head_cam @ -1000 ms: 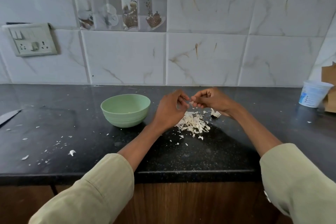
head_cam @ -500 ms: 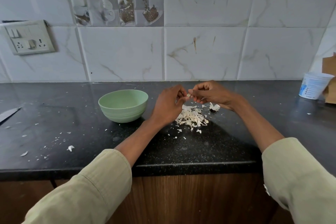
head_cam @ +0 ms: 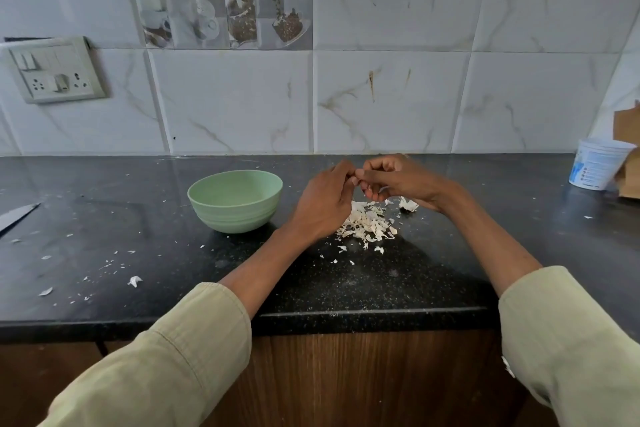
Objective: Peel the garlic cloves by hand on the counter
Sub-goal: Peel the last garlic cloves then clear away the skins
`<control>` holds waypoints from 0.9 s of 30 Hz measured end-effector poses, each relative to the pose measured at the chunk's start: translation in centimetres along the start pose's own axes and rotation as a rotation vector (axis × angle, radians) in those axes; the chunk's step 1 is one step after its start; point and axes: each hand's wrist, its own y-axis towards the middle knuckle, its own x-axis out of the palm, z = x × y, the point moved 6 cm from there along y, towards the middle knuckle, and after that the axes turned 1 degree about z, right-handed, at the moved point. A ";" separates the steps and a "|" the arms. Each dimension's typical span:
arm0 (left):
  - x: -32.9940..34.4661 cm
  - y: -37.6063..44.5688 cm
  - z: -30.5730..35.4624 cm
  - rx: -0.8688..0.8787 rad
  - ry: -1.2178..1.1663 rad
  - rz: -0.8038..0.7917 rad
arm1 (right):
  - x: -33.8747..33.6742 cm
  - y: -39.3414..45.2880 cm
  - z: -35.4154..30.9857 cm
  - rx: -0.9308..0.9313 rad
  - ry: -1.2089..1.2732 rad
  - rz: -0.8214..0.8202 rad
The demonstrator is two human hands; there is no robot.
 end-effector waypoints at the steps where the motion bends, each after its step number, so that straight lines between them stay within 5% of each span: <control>1: -0.1 0.0 -0.1 -0.011 0.006 0.010 | 0.1 -0.1 -0.2 -0.012 -0.017 0.015; 8: -0.4 -0.1 -1.6 -0.230 -0.032 0.030 | 0.6 -0.4 -2.0 -0.191 -0.270 0.176; 17: -0.9 -0.1 -1.1 -0.283 -0.114 0.100 | 3.0 0.3 -2.2 -0.308 -0.711 0.291; 27: -0.8 -0.2 -0.7 -0.307 -0.321 0.156 | 3.3 -0.1 -3.4 -0.378 -0.666 0.491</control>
